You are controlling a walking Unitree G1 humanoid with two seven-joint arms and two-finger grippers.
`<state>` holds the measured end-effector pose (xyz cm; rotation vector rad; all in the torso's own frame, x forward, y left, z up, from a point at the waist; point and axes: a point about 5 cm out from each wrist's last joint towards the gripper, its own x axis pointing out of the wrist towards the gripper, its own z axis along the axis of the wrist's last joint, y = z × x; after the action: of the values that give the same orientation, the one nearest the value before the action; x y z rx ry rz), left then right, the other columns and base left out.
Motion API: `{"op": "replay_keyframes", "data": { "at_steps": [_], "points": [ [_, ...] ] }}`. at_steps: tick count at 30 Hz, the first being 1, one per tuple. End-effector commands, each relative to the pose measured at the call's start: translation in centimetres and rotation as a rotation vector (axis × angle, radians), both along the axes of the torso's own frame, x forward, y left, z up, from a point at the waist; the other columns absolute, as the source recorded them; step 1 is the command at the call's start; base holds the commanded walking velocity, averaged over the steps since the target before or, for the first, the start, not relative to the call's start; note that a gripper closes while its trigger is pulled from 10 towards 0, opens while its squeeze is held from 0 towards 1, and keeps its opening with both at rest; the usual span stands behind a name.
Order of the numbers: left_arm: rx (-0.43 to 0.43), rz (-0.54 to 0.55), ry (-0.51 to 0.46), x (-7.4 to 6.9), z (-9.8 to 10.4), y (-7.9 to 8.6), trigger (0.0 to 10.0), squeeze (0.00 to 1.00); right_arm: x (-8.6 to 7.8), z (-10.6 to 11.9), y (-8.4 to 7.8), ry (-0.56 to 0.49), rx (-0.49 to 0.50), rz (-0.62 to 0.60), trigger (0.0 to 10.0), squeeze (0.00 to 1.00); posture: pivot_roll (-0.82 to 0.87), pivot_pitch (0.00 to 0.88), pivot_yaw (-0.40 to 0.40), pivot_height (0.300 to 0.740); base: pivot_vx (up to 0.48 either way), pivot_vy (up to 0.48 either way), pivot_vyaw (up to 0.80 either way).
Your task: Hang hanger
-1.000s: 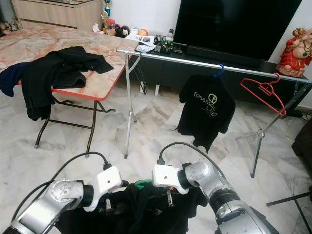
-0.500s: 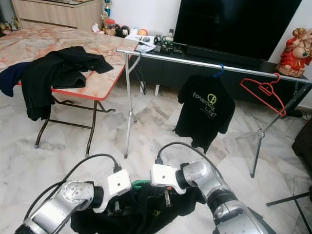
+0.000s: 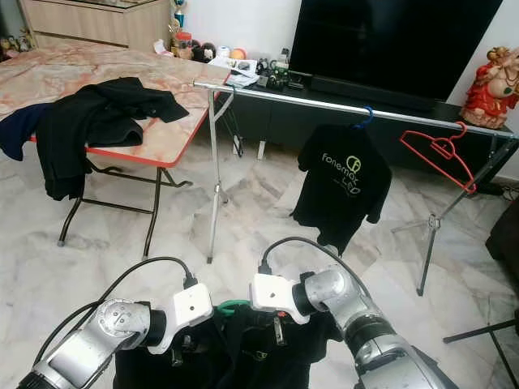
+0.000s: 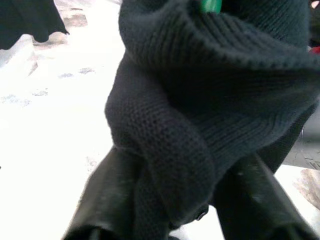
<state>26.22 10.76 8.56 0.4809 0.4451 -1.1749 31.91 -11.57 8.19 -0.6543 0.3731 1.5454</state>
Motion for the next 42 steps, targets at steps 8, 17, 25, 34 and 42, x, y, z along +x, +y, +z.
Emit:
{"op": "replay_keyframes", "data": {
  "at_steps": [8, 17, 25, 34, 42],
  "points": [
    [-0.007, -0.010, -0.025, 0.59, 0.56, -0.51, 0.0, 0.00, 0.30, 0.75, -0.17, -0.028, 0.036, -0.004, 0.0, 0.00, 0.24, 0.000, -0.146, 0.740, 0.000, 0.000, 0.00],
    [-0.028, -0.009, -0.023, 0.60, 0.73, -0.65, 0.0, 0.00, 0.23, 0.65, -0.18, -0.022, 0.037, -0.005, 0.0, 0.00, 0.24, 0.000, -0.145, 0.740, 0.000, 0.000, 0.00],
    [-0.033, -0.017, -0.016, 0.47, 0.72, -0.70, 0.0, 0.00, 0.30, 0.61, -0.33, -0.027, 0.030, -0.017, 0.0, 0.00, 0.24, 0.000, -0.145, 0.740, 0.000, 0.000, 0.00],
    [-0.031, -0.029, -0.004, 0.24, 0.65, -0.62, 0.0, 0.00, 0.26, 0.58, -0.37, -0.024, 0.030, -0.016, 0.0, 0.00, 0.23, 0.000, -0.144, 0.740, 0.000, 0.000, 0.00],
    [-0.027, -0.038, 0.006, 0.06, 0.49, -0.53, 0.0, 0.00, 0.28, 0.65, -0.21, -0.030, 0.037, -0.012, 4.4, 0.00, 0.24, 0.000, -0.142, 0.740, 0.000, 0.000, 0.00]
  ]
}}
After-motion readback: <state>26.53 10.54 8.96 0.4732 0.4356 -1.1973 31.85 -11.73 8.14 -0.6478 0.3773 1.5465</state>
